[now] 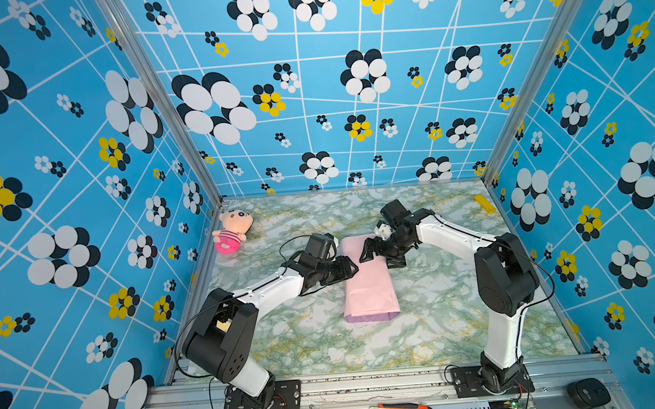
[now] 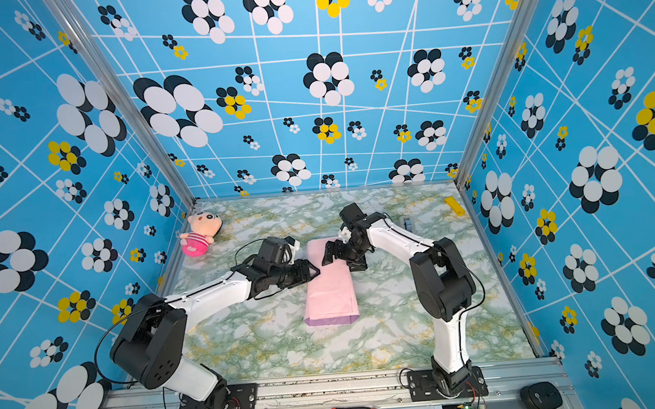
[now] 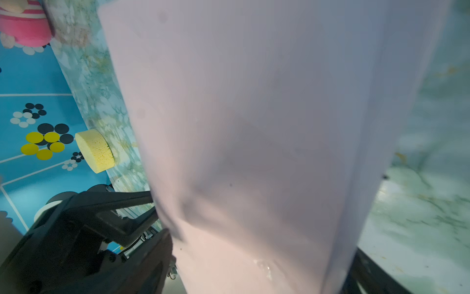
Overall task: Wrap a gift box in wrapping paper
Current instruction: Stick the wrapping paper to the gift box.
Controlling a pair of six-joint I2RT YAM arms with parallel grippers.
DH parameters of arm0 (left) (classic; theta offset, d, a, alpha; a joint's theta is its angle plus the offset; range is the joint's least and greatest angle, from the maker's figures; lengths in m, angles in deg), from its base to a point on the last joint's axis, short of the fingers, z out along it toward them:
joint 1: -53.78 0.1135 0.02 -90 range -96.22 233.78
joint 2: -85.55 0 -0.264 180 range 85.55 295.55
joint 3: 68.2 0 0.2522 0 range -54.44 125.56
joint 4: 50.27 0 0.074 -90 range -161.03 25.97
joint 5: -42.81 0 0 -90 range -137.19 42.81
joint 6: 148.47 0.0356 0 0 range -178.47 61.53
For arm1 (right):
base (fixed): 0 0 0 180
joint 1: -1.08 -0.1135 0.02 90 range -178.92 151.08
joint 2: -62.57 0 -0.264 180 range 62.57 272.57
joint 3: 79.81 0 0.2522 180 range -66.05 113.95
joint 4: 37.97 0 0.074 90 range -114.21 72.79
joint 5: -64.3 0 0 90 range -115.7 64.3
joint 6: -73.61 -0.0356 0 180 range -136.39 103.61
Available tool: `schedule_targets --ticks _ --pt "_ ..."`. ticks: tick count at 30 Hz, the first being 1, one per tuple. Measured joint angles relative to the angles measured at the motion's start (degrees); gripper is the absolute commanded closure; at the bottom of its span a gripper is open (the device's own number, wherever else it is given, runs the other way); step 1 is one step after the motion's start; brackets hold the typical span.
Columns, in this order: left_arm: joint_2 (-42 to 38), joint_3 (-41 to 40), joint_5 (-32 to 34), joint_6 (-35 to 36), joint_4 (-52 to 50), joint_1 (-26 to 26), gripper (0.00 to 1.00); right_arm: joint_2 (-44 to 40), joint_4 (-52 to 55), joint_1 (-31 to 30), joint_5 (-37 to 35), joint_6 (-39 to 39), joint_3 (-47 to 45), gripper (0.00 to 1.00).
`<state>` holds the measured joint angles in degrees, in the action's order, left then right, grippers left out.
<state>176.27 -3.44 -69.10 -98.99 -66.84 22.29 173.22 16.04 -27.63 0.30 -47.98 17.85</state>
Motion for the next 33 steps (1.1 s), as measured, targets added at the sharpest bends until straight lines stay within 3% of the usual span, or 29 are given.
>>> schedule_targets --ticks 9,21,26,33 --pt "0.0 0.6 1.3 1.1 -0.5 -0.5 0.38 0.0 6.4 -0.6 -4.4 2.5 1.6 0.03" --pt "-4.5 0.1 3.3 0.6 -3.5 -0.4 0.36 -2.0 11.4 -2.3 -6.9 0.0 2.1 0.05" --pt "-6.9 -1.7 3.3 -0.7 -3.5 -0.4 0.36 -6.1 10.8 -3.4 -6.4 -1.5 -2.6 0.03" --pt "-7.1 -3.4 3.3 -2.6 -3.5 -1.2 0.36 -12.9 9.9 -6.5 -5.7 -5.0 -10.3 0.10"
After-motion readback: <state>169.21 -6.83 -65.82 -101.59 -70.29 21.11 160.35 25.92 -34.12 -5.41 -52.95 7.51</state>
